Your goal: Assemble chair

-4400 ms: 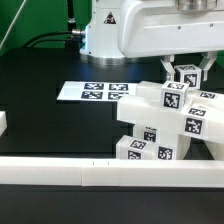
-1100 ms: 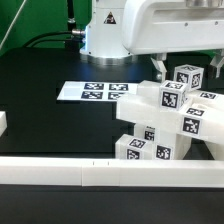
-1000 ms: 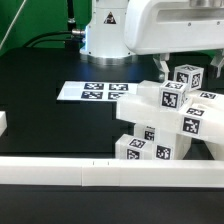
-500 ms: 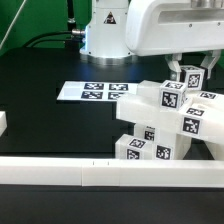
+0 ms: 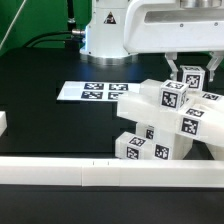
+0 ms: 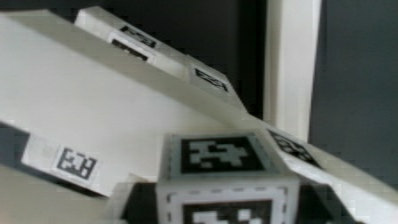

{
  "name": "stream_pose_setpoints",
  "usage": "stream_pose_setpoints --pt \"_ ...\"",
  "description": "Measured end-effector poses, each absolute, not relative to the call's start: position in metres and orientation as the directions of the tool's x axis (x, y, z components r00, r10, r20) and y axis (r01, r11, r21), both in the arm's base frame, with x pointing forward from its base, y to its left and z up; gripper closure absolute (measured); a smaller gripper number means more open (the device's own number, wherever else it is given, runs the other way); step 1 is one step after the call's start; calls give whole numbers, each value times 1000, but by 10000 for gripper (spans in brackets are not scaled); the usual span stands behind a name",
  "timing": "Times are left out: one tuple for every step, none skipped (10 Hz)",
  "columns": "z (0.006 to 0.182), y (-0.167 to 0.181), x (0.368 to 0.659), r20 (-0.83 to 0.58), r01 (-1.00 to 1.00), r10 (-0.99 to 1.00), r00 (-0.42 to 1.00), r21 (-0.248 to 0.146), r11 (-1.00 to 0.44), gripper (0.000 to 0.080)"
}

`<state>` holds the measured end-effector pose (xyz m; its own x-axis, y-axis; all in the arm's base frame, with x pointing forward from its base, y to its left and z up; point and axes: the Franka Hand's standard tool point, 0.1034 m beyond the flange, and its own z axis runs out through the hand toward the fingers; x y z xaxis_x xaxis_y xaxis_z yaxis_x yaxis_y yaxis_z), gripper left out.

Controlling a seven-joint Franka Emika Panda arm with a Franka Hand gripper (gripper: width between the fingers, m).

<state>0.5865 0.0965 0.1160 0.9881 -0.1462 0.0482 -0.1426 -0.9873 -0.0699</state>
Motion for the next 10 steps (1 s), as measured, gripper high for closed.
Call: stream_pose_setpoints --pt "116 97 586 45 -180 -183 982 -72 -981 518" --pt "116 97 586 38 -263 -266 963 -79 -962 518" --pt "116 98 586 31 -324 -328 944 -84 -942 518" --pt "116 98 586 27 -369 -372 928 -87 -926 518" --pt "115 97 585 17 -527 -532 847 -113 -843 518" --pt "115 97 584 4 -605 -610 792 -126 -786 518" --pt "115 97 585 -15 -712 -717 697 -136 -689 518" --pt "115 98 585 -21 -768 -775 632 -147 -623 518" --pt "115 99 586 -22 -771 -777 629 -148 -620 517" --pt "115 99 585 -20 -764 -770 637 -147 -628 517"
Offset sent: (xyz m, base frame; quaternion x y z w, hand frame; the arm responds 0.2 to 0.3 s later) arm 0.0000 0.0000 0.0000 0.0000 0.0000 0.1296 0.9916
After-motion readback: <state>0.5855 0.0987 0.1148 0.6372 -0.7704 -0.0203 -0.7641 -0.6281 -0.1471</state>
